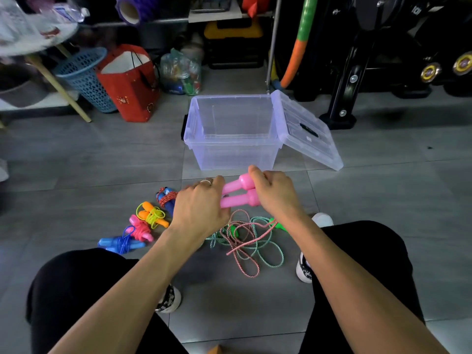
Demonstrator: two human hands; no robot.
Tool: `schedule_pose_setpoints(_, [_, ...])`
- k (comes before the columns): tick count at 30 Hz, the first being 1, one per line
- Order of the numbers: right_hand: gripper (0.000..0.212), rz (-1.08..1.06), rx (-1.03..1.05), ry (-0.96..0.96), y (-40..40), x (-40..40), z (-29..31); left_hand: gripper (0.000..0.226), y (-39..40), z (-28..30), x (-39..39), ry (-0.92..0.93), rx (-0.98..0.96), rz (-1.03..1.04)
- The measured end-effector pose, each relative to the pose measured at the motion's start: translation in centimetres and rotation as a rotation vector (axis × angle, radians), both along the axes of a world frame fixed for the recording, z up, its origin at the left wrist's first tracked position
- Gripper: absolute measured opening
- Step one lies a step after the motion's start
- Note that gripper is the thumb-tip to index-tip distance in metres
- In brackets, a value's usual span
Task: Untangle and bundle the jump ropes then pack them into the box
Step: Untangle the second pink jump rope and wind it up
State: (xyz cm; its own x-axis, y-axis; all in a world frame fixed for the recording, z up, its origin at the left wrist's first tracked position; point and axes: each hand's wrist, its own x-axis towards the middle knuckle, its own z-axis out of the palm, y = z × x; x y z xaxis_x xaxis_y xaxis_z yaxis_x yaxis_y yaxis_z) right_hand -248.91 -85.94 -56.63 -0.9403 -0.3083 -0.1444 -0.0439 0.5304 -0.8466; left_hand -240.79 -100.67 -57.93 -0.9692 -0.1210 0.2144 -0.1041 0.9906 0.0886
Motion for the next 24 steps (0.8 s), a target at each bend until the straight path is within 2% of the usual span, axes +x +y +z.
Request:
schedule_pose_setpoints(4, [0.051,-0.01,-0.094,-0.064,0.3,-0.2,0.0,0.023,0.4,0.2,-0.4,-0.136,0.083,0.078])
schedule_pose_setpoints(6, [0.051,-0.055,-0.176,-0.15,0.7,-0.8,0.5,0.017,0.0,0.5,-0.5,-0.141,0.245,0.165])
schedule_pose_setpoints(8, [0.043,-0.08,-0.269,-0.202,1.2,-1.6,0.9,0.021,-1.0,0.6,-0.9,-0.188,0.524,0.231])
schedule_pose_setpoints(11, [0.03,-0.021,-0.337,-0.13,2.0,-2.3,0.5,0.031,-2.0,1.0,-1.1,-0.349,1.024,0.232])
schedule_pose_setpoints(14, [0.027,0.025,-0.231,0.012,2.1,-2.1,-0.2,0.029,-1.9,1.8,-0.5,-0.565,1.278,0.076])
schedule_pose_setpoints(17, [0.027,0.065,-0.141,0.143,1.7,-1.5,-1.1,0.016,-1.3,2.3,0.0,-0.713,1.569,0.006])
schedule_pose_setpoints(19, [0.028,0.105,-0.093,0.185,1.3,-1.1,-1.3,0.019,-1.0,2.5,0.0,-0.731,1.631,-0.016])
schedule_pose_setpoints(22, [0.027,0.194,0.044,0.242,0.9,-0.8,-2.0,0.016,-0.8,2.5,-0.5,-0.548,1.689,0.064])
schedule_pose_setpoints(24, [0.027,0.305,0.189,0.234,0.8,-0.4,-2.3,0.019,-1.1,1.9,-1.0,-0.415,1.574,0.178])
